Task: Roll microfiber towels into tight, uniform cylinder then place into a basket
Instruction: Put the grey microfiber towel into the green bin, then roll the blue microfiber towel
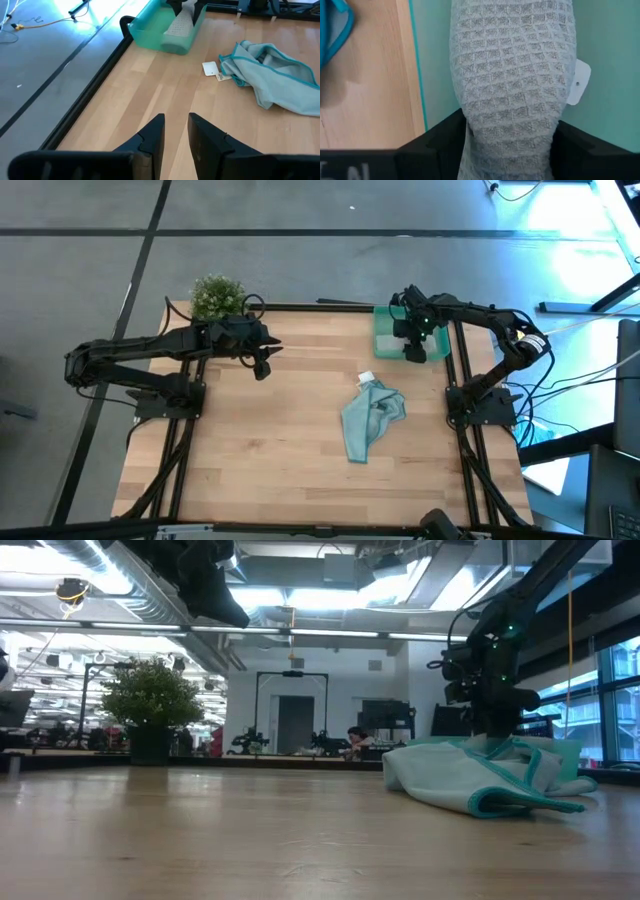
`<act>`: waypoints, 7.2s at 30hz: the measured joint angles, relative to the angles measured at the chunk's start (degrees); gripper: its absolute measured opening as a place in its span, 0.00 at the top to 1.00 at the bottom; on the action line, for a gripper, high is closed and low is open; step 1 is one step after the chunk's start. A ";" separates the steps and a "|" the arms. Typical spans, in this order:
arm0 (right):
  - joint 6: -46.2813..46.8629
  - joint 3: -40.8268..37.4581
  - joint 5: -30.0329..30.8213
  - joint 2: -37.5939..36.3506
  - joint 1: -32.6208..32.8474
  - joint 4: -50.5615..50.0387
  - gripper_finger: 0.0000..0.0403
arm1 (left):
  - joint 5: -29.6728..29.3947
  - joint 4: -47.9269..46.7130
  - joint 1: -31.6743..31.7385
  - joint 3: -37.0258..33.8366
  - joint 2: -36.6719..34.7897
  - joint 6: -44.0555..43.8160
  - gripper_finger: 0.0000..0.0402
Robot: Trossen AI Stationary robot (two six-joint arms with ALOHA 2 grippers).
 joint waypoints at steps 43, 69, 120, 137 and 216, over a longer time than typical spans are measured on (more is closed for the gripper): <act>20.89 9.97 -13.93 -1.52 31.03 -11.45 0.47 | -0.02 -1.23 0.01 -0.02 0.02 -0.18 0.80; 34.76 -4.40 -8.46 -1.29 39.30 32.39 0.47 | -0.04 -2.21 -0.02 -0.02 0.02 0.24 0.80; 55.57 17.18 0.41 21.94 28.37 23.27 0.47 | 0.17 -3.10 -1.46 -0.02 0.02 -3.39 0.80; 49.67 17.19 0.88 23.14 28.44 30.97 0.96 | -0.04 -3.26 -1.46 -0.02 0.02 -4.37 0.80; 31.74 26.58 0.55 24.97 53.15 13.94 0.98 | -0.04 -10.76 -1.53 -0.02 0.00 1.75 0.80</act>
